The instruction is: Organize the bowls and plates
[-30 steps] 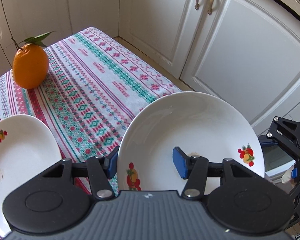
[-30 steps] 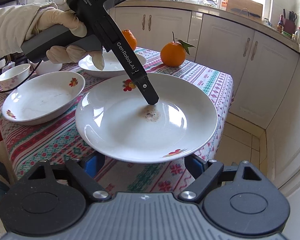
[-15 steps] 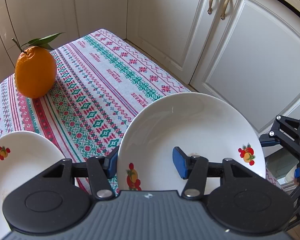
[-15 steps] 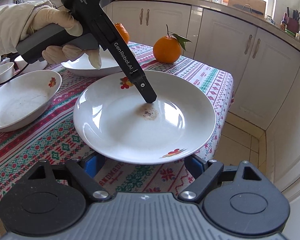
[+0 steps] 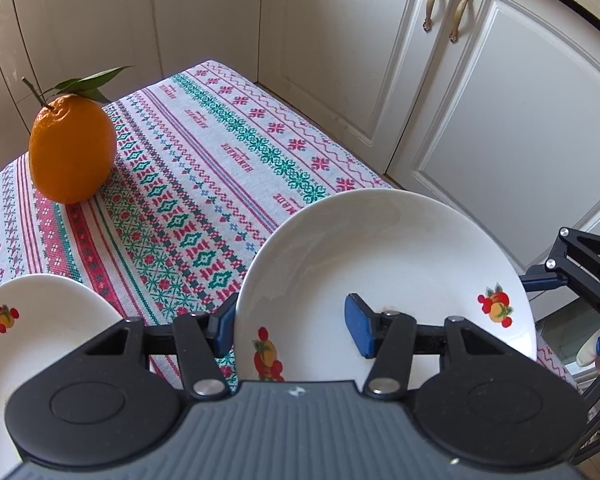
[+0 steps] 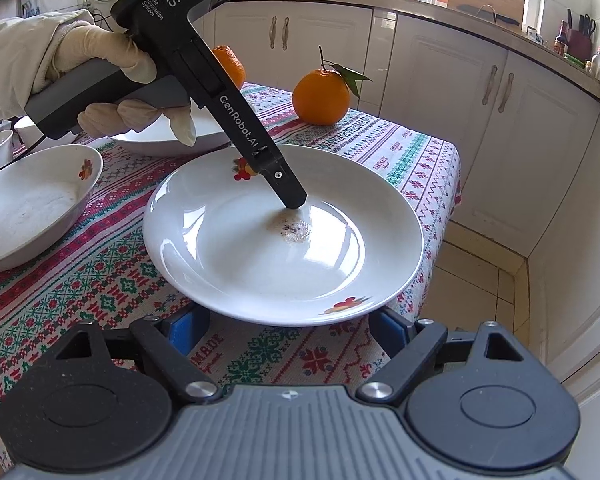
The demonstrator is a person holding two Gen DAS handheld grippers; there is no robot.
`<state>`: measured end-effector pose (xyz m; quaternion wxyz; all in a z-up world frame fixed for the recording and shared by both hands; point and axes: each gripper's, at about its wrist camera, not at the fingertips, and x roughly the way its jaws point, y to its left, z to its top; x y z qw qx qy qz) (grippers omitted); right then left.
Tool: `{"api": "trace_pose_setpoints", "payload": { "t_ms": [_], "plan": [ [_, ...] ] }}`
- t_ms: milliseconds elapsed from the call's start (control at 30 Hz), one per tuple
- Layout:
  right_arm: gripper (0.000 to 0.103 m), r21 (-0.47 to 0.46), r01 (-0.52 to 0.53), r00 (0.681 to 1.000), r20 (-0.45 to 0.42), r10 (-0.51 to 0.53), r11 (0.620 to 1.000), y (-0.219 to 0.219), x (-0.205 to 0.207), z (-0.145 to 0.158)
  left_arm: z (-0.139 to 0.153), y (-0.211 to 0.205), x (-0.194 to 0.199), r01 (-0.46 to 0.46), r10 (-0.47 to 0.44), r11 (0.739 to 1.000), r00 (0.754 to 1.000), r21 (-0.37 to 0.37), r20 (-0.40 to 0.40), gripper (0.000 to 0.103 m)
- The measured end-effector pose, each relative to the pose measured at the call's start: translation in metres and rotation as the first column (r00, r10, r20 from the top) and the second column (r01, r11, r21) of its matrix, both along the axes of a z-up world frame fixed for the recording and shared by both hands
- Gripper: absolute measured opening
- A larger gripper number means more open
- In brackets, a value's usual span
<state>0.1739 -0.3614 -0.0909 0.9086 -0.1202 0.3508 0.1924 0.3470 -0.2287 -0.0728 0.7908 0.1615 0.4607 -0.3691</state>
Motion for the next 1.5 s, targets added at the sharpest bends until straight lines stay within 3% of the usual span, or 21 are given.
{"api": "trace_pose_setpoints", "payload": {
  "t_ms": [133, 267, 433, 867, 1100, 1267, 1500],
  "plan": [
    [0.092, 0.004, 0.007, 1.000, 0.000, -0.007, 1.000, 0.001, -0.001, 0.001, 0.001, 0.000, -0.003, 0.007, -0.007, 1.000, 1.000, 0.009, 0.005, 0.059],
    [0.100, 0.048, 0.023, 1.000, -0.006, -0.022, 0.999, -0.002, -0.005, 0.008, 0.007, 0.003, -0.010, 0.005, -0.005, 1.000, 0.999, 0.019, 0.037, 0.075],
    [0.103, 0.049, 0.046, 0.999, 0.010, -0.047, 0.998, 0.003, -0.021, 0.021, 0.026, 0.014, -0.021, -0.021, 0.021, 1.000, 0.997, 0.001, 0.075, 0.081],
    [0.103, -0.071, 0.160, 0.984, 0.092, -0.153, 0.985, 0.043, -0.068, 0.043, 0.085, 0.054, -0.100, -0.063, 0.069, 0.997, 0.977, -0.032, 0.204, 0.084],
    [0.103, -0.022, 0.239, 0.961, 0.150, -0.233, 0.971, 0.060, -0.091, 0.060, 0.101, 0.072, -0.160, -0.088, 0.097, 0.995, 0.933, -0.041, 0.347, 0.084],
    [0.103, 0.054, 0.282, 0.942, 0.173, -0.287, 0.958, 0.064, -0.107, 0.072, 0.109, 0.090, -0.195, -0.117, 0.141, 0.989, 0.919, -0.088, 0.369, 0.085],
    [0.103, 0.087, 0.301, 0.934, 0.172, -0.312, 0.950, 0.071, -0.121, 0.073, 0.108, 0.121, -0.240, -0.160, 0.207, 0.976, 0.891, -0.148, 0.403, 0.088]
  ]
}}
